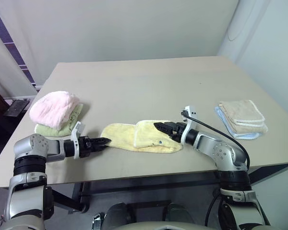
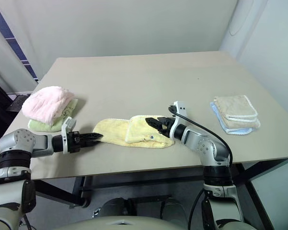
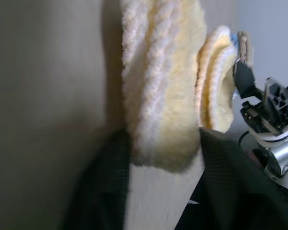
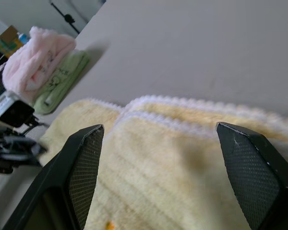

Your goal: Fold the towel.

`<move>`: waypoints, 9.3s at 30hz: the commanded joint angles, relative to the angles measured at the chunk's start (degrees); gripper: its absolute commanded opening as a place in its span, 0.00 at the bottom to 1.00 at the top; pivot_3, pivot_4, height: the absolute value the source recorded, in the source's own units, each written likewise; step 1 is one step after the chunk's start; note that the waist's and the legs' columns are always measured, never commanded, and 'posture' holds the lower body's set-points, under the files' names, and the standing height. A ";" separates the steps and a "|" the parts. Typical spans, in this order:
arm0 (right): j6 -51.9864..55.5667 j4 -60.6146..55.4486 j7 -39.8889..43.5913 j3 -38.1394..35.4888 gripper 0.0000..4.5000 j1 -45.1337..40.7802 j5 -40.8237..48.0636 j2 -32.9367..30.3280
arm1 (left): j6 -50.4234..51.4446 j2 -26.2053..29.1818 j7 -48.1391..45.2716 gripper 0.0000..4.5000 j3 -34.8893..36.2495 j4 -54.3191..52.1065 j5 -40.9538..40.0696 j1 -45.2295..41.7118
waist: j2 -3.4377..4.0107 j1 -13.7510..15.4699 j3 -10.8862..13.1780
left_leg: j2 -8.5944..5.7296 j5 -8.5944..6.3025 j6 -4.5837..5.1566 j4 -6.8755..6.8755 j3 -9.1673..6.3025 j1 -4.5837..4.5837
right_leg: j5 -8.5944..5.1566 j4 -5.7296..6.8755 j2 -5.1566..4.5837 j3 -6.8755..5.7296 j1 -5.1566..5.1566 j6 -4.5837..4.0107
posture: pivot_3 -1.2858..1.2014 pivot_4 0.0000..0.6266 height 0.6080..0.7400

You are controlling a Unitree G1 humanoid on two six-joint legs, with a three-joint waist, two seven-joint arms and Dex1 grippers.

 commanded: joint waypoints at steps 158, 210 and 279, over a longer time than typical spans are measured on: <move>-3.90 -6.15 13.27 -2.01 0.45 5.82 -0.03 -9.18 | -67.75 -17.00 -27.21 0.68 -19.44 3.83 24.08 -9.57 | -0.05 -1.47 0.05 | 0.14 -0.32 0.59 1.49 -0.84 -0.05 | 0.02 0.06 0.49 -0.14 0.63 0.18 | 0.52 0.00 1.00; 22.28 41.78 35.70 3.64 0.00 -22.87 -4.65 -10.23 | -58.29 -0.87 -24.80 1.00 -23.07 -23.42 18.45 8.24 | 0.14 -1.99 0.16 | 0.18 -0.30 0.52 1.38 -0.57 -0.07 | 0.06 0.15 0.42 -0.05 0.33 0.14 | 0.52 0.00 1.00; -24.83 24.46 -29.02 -44.49 0.83 -10.48 21.32 3.15 | -71.34 -12.87 -19.45 1.00 -21.54 -17.35 18.44 0.63 | 0.40 -2.82 0.25 | 0.17 -0.25 0.50 1.36 -0.63 0.04 | 0.06 0.11 0.45 0.04 0.68 0.15 | 0.52 0.00 1.00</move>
